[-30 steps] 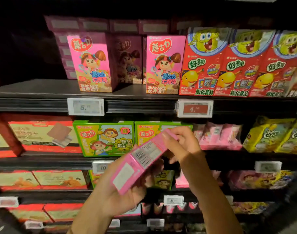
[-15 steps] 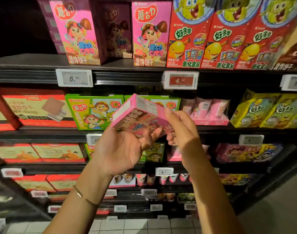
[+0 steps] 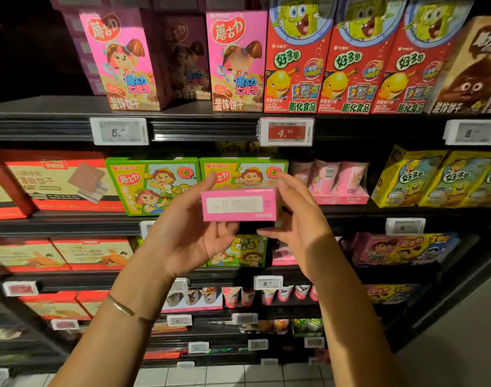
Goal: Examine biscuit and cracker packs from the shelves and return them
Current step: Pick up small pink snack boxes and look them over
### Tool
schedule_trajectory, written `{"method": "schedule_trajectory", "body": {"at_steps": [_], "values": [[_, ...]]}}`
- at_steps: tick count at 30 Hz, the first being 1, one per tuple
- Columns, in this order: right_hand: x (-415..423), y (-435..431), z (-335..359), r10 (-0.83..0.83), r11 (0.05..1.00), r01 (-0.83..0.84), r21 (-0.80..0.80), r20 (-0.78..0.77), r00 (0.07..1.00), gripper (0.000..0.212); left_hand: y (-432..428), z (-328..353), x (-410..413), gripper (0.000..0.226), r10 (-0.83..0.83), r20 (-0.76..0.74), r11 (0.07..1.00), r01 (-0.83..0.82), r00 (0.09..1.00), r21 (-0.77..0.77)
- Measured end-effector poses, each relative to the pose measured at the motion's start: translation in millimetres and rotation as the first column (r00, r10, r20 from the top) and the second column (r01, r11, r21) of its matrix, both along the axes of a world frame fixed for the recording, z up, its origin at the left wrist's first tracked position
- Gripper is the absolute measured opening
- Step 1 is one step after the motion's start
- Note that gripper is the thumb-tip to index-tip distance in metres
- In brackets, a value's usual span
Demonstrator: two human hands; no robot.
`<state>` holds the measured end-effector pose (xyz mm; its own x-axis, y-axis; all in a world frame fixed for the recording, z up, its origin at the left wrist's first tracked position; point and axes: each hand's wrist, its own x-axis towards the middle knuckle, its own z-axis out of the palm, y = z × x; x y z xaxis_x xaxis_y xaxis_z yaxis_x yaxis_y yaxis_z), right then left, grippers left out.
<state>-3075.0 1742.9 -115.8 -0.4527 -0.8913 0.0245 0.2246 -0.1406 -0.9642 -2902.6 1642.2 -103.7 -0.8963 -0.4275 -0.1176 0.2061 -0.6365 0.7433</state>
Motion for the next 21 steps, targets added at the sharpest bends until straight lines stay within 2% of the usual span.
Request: {"method": "schedule_trajectory", "body": {"at_steps": [1,3,6,10,12,15,18,21], "values": [[0,0,1,0.0,1.0,0.0,0.01,0.003,1.0,0.059,1,1,-2,0.064,0.027,0.016,0.999,-0.026,1.0,-0.026],[1,-1,4,0.003,1.0,-0.003,0.031,-0.009,1.0,0.06,3,6,-6,0.076,0.101,0.07,0.989,-0.093,0.992,-0.114],[4,-2,5,0.043,0.997,-0.045,0.062,0.03,0.999,0.052,6,13,-13,0.089,0.209,0.132,0.964,-0.182,0.969,-0.193],[6,-1,2,0.123,0.991,-0.129,0.028,0.16,0.979,0.045,13,16,-19,0.07,0.316,0.186,0.909,-0.241,0.93,-0.339],[5,-1,-1,0.143,0.99,-0.142,-0.019,0.186,0.972,0.04,17,15,-20,0.064,0.33,0.201,0.901,-0.245,0.922,-0.357],[2,-2,-6,0.162,0.986,-0.151,-0.074,0.168,0.972,0.032,20,16,-18,0.053,0.316,0.159,0.915,-0.256,0.935,-0.311],[-1,-2,-6,0.135,0.99,-0.124,-0.073,0.167,0.977,0.034,20,18,-16,0.077,0.367,0.079,0.895,-0.329,0.927,-0.3],[-4,-1,-2,0.15,0.988,-0.138,-0.071,0.198,0.969,0.053,21,14,-16,0.094,0.512,-0.095,0.761,-0.502,0.854,-0.411]]}}
